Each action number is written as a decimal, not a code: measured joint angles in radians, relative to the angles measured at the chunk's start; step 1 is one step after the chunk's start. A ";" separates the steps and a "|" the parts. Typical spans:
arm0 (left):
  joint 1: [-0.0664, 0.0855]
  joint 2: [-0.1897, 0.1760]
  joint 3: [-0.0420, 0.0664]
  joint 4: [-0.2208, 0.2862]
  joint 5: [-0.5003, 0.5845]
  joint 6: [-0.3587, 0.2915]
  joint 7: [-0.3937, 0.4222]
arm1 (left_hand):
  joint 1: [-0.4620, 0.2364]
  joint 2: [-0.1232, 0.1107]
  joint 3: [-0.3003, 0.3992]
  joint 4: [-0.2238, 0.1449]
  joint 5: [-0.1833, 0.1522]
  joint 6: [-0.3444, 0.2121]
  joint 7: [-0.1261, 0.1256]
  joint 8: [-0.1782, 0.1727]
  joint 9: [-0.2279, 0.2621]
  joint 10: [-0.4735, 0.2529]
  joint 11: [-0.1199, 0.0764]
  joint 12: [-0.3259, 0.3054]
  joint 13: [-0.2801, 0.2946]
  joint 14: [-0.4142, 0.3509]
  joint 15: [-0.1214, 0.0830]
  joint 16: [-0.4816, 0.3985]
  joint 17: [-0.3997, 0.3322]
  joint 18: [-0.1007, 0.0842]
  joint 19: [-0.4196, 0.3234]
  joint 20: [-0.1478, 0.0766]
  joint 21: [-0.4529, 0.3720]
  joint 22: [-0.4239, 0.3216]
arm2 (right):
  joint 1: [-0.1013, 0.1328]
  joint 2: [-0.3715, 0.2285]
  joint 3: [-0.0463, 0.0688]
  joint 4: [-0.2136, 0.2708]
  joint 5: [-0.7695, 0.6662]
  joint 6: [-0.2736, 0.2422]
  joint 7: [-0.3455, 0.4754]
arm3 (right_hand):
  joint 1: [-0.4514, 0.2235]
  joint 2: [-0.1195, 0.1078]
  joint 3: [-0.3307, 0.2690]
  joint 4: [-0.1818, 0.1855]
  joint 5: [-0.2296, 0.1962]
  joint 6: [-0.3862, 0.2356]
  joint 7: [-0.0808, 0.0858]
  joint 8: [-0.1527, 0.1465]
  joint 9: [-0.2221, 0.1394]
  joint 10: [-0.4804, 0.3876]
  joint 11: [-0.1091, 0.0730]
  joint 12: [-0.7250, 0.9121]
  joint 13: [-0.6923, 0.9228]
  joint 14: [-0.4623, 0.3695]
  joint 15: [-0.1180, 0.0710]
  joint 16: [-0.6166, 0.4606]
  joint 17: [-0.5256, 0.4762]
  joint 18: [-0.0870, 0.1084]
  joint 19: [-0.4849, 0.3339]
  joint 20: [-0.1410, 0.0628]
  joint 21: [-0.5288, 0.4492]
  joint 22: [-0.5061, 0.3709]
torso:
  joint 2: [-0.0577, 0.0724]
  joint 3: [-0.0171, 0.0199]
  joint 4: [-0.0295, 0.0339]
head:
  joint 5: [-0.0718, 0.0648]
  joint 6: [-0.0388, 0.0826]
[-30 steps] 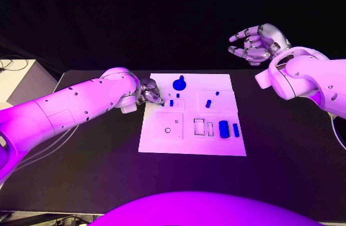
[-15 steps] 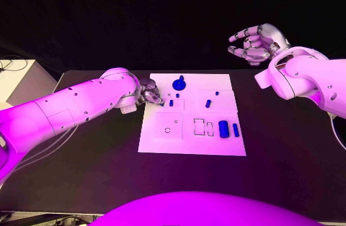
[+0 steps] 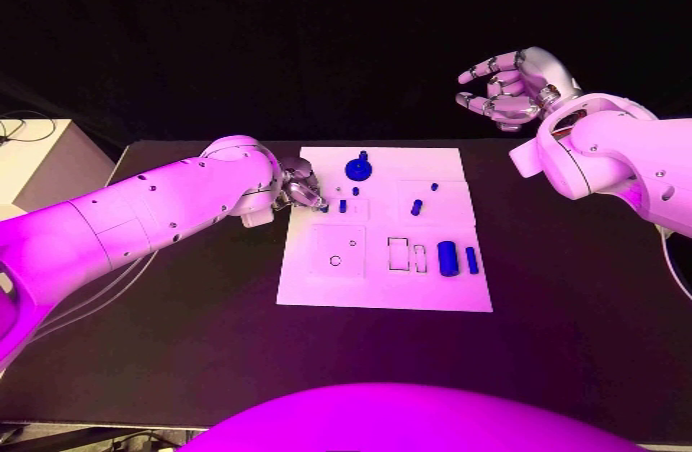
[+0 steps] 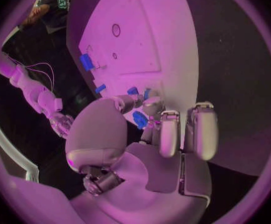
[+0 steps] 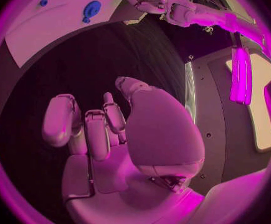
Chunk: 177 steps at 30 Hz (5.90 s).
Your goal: Assemble the parts on the task board
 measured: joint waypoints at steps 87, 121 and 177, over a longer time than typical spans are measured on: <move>-0.008 -0.042 0.003 0.057 0.037 -0.044 -0.035 | -0.002 -0.096 -0.344 0.023 -0.029 -0.033 0.032 -0.131 -0.115 -0.092 0.037 -0.059 -0.106 -0.002 0.020 -0.004 0.000 0.000 -0.007 0.014 -0.025 0.000 | 0.000 -0.005 0.000 0.005 0.000 0.000 0.001 | -0.011 0.000 0.003 -0.003 0.000 -0.003 -0.004 0.006 0.000 0.000 0.000 0.000 -0.004 0.000 0.000 -0.004 0.000 0.000 0.000 0.000 -0.006 -0.003 | -0.001 -0.0010 0.0006 | -0.012 0.000; -0.034 -0.089 0.080 0.124 0.046 -0.213 0.344 | 0.280 -0.059 -0.173 -0.167 -0.068 -0.043 0.088 -0.349 -0.451 -0.365 0.101 -0.529 -0.622 -0.344 0.083 -0.661 -0.456 0.112 -0.397 0.063 -0.610 -0.613 | -0.002 -0.007 0.000 -0.017 0.001 -0.002 0.003 | -0.021 -0.010 0.041 -0.021 0.000 -0.022 -0.007 0.018 -0.001 -0.186 0.001 -0.182 -0.253 0.000 0.000 -0.129 -0.068 0.040 -0.078 -0.005 -0.225 -0.165 | -0.001 -0.0002 0.0012 | -0.015 0.036; -0.016 0.161 -0.021 -0.170 -0.462 -0.363 0.467 | 0.286 -0.109 -0.142 -0.150 -0.155 0.078 0.043 -0.497 -0.529 -0.323 0.091 -0.750 -0.770 -0.035 0.046 -0.181 -0.106 0.038 -0.089 0.029 -0.189 -0.128 | -0.002 0.003 0.000 -0.011 0.008 -0.004 0.020 | -0.045 -0.026 0.099 -0.050 0.000 -0.027 -0.009 0.035 0.002 -0.292 -0.009 -0.520 -0.647 -0.068 -0.018 -0.433 -0.316 0.086 -0.135 -0.018 -0.664 -0.511 | 0.003 -0.0005 -0.0024 | -0.036 0.070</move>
